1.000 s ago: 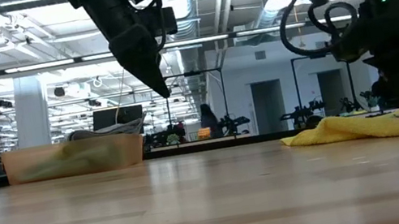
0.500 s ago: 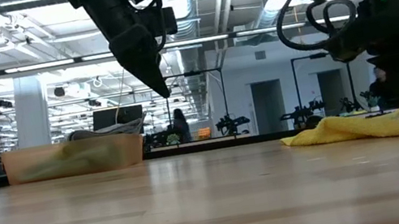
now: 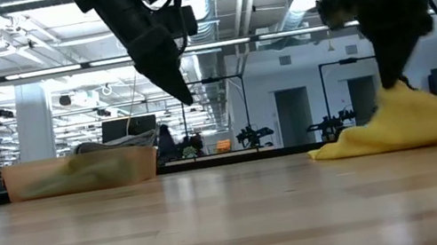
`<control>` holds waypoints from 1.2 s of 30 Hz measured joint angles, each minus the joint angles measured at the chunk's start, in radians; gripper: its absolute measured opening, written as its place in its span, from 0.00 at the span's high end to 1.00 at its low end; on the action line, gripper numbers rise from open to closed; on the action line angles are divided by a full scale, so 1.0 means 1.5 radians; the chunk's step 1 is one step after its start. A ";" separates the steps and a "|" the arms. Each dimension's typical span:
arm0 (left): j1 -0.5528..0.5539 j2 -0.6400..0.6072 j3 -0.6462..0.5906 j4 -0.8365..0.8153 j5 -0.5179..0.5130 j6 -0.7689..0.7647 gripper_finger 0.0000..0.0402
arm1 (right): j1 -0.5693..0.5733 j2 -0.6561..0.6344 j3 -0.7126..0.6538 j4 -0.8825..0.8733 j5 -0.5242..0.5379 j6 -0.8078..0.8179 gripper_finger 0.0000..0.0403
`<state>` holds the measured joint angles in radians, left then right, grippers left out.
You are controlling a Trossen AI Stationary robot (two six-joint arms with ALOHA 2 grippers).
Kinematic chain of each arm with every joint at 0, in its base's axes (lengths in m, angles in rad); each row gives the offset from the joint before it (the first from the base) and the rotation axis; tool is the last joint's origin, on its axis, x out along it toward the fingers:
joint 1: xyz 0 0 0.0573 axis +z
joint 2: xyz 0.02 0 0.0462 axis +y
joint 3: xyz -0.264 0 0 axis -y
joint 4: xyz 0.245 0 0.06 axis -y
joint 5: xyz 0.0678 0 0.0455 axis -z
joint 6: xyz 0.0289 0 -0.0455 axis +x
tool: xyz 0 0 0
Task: Fold microfiber towels
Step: Fold the yellow microfiber cloth
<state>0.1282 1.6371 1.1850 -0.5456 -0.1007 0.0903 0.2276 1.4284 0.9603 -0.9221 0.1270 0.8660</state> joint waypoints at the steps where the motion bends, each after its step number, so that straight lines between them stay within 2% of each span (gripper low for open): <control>1: -0.002 0.000 -0.010 0.019 0.002 0.014 0.73 | 0.000 0.000 0.017 -0.020 0.015 -0.011 0.99; 8: -0.003 0.001 -0.076 0.240 0.104 0.114 0.73 | 0.000 0.000 0.136 -0.193 0.087 -0.037 0.99; 11: -0.004 0.001 -0.098 0.370 0.117 0.140 0.73 | 0.001 0.000 0.180 -0.238 0.098 -0.045 0.99; 14: -0.005 0.001 -0.108 0.431 0.120 0.161 0.73 | 0.001 0.000 0.218 -0.256 0.106 -0.065 0.99; 18: -0.005 0.002 -0.108 0.507 0.167 0.186 0.73 | 0.004 0.000 0.252 -0.255 0.107 -0.104 0.99; 23: -0.005 0.066 -0.098 0.664 0.226 0.193 0.73 | 0.016 0.000 0.266 -0.255 0.109 -0.112 0.99; 27: -0.005 0.142 -0.065 0.684 0.227 0.238 0.73 | 0.030 0.000 0.266 -0.255 0.108 -0.112 0.99; 32: -0.002 0.218 0.022 0.690 0.230 0.277 0.73 | 0.050 0.000 0.266 -0.253 0.106 -0.107 0.99; 36: 0.006 0.289 0.108 0.648 0.288 0.291 0.73 | 0.065 0.000 0.266 -0.253 0.106 -0.106 0.99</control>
<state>0.1372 2.0701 1.3473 0.4260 0.3314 0.5263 0.3248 1.4284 1.3598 -1.3010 0.2863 0.7067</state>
